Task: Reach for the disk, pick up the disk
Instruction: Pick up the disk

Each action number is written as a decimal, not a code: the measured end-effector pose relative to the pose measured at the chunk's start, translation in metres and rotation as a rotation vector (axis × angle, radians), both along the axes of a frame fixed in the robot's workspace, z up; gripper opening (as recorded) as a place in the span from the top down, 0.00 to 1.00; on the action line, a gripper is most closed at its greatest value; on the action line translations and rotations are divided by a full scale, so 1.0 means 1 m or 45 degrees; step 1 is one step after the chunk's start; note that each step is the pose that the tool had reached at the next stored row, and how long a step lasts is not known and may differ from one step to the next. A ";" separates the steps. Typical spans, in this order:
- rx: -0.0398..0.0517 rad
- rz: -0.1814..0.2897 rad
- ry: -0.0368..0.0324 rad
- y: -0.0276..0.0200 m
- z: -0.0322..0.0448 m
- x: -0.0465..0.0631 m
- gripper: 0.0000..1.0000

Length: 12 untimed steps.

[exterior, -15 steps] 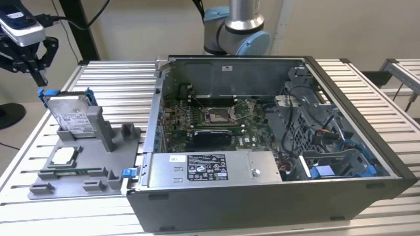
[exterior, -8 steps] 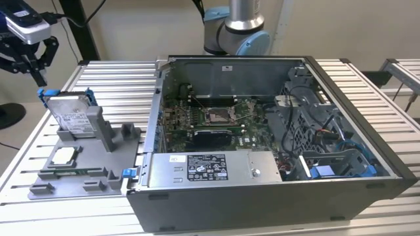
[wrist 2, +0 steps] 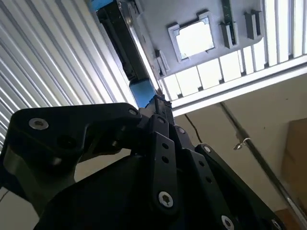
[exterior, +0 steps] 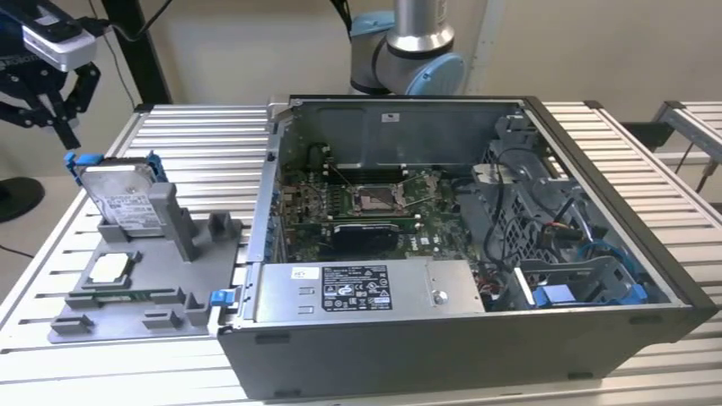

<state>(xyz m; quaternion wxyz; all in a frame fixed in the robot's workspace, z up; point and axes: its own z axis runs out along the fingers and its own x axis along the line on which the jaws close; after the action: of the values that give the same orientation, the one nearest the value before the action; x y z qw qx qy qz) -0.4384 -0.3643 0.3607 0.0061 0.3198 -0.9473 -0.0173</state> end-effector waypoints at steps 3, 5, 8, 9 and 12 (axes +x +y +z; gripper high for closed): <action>0.000 0.071 0.0001 0.0000 0.0000 0.000 1.00; 0.000 0.117 0.0001 -0.0001 0.0000 0.000 1.00; 0.000 0.186 0.0001 -0.0001 0.0000 0.000 1.00; 0.000 0.210 0.0001 -0.0001 0.0000 0.000 1.00; 0.000 0.281 0.0001 -0.0001 0.0000 0.000 1.00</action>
<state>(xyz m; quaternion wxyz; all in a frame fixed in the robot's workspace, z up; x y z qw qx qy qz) -0.4383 -0.3644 0.3608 0.0080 0.4220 -0.9064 -0.0166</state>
